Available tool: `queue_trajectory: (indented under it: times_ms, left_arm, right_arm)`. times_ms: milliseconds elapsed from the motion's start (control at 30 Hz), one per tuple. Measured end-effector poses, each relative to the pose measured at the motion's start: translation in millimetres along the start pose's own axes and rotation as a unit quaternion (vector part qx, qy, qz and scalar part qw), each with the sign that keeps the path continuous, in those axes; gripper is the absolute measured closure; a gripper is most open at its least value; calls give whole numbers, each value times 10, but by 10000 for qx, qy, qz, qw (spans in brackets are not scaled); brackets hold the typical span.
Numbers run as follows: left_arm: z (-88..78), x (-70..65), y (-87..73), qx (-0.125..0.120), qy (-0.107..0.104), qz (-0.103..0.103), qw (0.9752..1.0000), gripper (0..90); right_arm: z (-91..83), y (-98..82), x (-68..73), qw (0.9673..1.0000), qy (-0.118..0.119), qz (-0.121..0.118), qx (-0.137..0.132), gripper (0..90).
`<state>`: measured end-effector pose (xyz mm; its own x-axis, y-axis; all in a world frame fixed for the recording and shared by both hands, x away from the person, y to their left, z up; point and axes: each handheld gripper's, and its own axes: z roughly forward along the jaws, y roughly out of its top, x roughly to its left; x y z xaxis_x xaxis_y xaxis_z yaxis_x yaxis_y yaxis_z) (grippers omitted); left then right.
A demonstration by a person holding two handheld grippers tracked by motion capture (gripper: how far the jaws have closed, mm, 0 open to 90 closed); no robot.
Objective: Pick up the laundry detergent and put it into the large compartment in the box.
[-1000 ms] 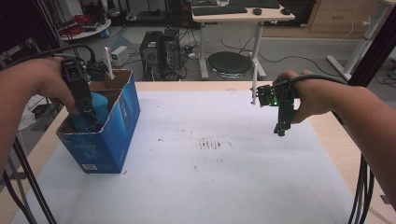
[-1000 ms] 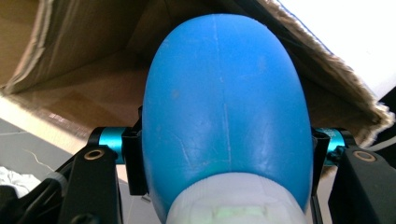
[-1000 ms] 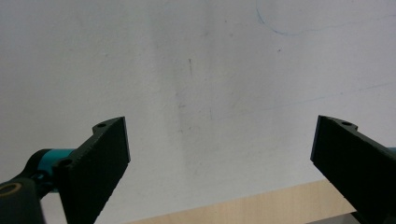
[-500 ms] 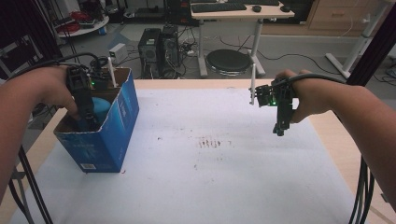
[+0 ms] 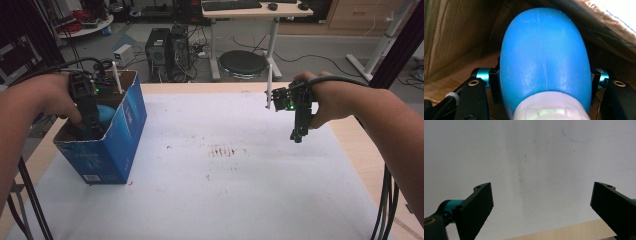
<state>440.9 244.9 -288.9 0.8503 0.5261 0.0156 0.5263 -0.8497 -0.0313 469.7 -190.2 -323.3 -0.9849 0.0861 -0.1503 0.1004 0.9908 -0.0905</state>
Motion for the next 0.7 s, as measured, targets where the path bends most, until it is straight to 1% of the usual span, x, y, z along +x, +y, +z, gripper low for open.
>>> queue_trajectory:
  times_ms: [100, 200, 333, 400, 567, 700]
  left_arm:
    - [0, 14, -15, 6, -23, -121, 9999, 356]
    - [-7, 28, -39, 14, -51, -198, 9998, 337]
    - [-38, 14, -60, 14, -29, -170, 9998, 323]
    - [-62, 3, -64, 23, -28, -139, 9999, 322]
    - [-121, -19, -68, 4, 39, -185, 9998, 314]
    - [-183, -31, -69, -2, 70, -168, 9998, 310]
  right_arm:
    - [-2, -17, 0, 10000, 6, 15, -3, 36]
    - [4, -14, 9, 10000, 7, 5, 61, 36]
    - [-3, 14, 31, 10000, -10, -51, 53, 36]
    - [-5, 19, 34, 10000, -18, -43, 22, 36]
    - [-4, 22, 32, 10000, -16, -30, 32, 36]
    - [-17, 19, 34, 10000, -11, -32, 9, 36]
